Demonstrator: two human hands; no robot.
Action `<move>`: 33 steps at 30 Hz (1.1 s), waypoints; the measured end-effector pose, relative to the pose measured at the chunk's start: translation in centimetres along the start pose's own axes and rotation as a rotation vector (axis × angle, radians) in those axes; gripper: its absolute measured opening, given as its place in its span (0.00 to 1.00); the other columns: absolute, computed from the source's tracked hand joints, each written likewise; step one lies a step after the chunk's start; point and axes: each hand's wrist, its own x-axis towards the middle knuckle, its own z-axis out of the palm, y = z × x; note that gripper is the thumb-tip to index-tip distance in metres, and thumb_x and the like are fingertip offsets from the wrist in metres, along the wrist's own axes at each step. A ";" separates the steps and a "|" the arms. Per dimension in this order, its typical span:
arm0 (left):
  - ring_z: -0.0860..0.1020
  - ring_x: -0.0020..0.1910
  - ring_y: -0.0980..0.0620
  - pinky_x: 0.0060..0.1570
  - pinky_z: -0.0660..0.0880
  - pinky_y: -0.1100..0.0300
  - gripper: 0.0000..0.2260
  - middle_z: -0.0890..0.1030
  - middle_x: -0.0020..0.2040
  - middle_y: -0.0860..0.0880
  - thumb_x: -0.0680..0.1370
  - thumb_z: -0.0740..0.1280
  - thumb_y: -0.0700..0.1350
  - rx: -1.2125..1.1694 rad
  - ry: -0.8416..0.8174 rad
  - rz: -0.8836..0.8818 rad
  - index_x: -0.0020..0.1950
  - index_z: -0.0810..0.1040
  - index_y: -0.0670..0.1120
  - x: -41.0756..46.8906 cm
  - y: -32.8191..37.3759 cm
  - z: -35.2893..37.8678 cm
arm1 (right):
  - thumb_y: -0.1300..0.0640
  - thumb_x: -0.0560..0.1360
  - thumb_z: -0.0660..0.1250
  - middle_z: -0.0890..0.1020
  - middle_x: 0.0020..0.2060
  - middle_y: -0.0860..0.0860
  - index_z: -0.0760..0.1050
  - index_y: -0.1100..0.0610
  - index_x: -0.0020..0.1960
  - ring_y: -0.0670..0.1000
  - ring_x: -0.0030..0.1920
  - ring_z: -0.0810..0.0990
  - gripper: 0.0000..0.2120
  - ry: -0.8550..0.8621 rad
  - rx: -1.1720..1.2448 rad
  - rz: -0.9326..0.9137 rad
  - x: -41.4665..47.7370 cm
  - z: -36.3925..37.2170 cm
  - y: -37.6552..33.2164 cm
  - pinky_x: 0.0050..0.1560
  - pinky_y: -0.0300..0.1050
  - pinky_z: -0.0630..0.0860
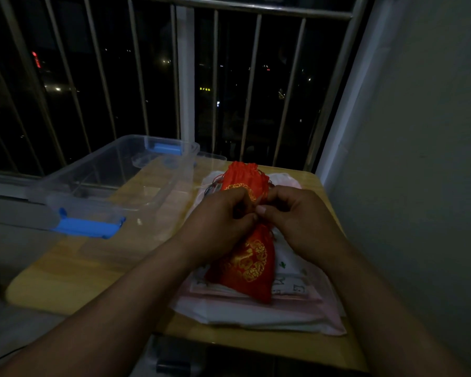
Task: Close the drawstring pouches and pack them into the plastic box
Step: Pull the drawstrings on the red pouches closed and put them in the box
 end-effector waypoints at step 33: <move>0.76 0.41 0.52 0.41 0.72 0.58 0.07 0.79 0.40 0.49 0.81 0.69 0.46 -0.047 0.048 0.058 0.45 0.75 0.45 -0.5 -0.5 -1.0 | 0.58 0.83 0.67 0.85 0.50 0.61 0.81 0.60 0.51 0.56 0.47 0.85 0.06 0.175 0.488 0.328 0.1 0.8 0.3 0.42 0.47 0.83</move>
